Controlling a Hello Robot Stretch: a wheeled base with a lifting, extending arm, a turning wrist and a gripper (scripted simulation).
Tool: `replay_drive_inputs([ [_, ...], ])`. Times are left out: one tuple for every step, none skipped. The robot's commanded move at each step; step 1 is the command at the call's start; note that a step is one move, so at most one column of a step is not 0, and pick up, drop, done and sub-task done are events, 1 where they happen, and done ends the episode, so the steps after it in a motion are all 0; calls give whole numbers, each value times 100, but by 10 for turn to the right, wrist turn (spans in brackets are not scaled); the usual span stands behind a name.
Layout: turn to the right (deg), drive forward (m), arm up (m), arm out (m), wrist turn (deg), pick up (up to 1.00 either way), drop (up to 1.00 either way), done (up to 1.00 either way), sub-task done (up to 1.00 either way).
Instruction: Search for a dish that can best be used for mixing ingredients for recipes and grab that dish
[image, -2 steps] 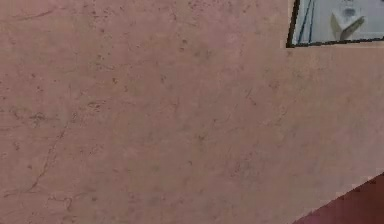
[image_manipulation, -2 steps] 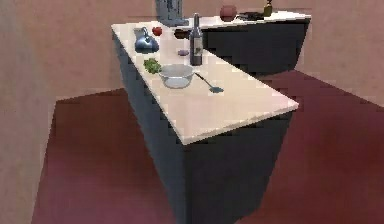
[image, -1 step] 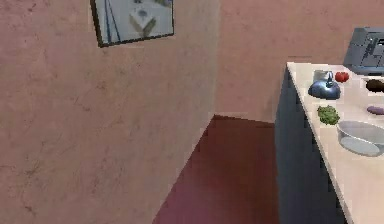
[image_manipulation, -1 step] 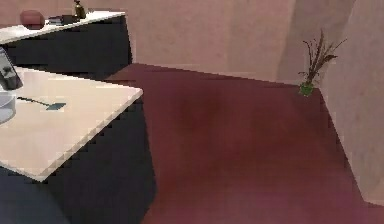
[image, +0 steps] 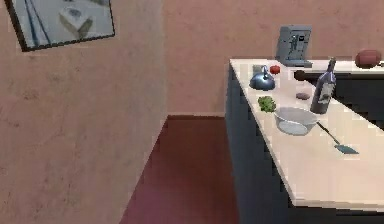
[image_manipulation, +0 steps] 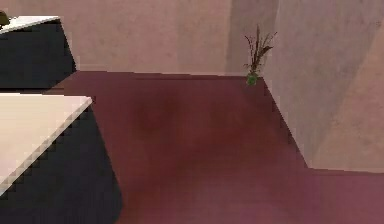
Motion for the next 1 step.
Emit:
replay_drive_inputs([
  [0,100,0,0,0,0,0,0,0],
])
